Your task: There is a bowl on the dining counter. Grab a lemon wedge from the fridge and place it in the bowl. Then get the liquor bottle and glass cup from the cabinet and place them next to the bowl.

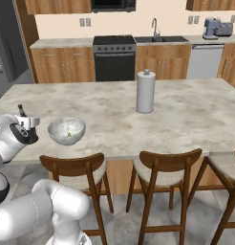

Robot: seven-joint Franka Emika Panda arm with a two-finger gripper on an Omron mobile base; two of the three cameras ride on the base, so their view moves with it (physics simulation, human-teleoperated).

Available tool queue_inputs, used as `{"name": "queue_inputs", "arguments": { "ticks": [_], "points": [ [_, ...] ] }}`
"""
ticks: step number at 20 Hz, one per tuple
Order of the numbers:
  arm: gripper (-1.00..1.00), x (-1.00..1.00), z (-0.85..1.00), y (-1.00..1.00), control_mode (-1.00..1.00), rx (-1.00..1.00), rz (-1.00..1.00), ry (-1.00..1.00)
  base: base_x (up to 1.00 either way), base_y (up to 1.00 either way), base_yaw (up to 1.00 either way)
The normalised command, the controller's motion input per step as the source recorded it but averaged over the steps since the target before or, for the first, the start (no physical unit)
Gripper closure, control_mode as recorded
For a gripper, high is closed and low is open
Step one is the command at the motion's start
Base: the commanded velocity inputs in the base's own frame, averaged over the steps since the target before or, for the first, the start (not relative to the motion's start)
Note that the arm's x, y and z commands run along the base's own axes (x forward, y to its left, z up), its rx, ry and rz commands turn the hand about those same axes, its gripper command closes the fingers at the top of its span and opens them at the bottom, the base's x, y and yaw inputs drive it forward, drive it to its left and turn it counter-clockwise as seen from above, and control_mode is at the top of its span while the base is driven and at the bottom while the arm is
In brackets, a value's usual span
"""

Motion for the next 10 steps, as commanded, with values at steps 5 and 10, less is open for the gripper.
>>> {"name": "queue_inputs", "arguments": {
  "ticks": [5,10],
  "points": [
    [1.00,0.21,-0.11,0.08,-1.00,0.01,-0.05,0.01,0.00,0.00,0.00],
    [1.00,0.24,-0.28,0.00,-1.00,0.02,-0.05,0.03,0.00,0.00,0.00]
  ]
}}
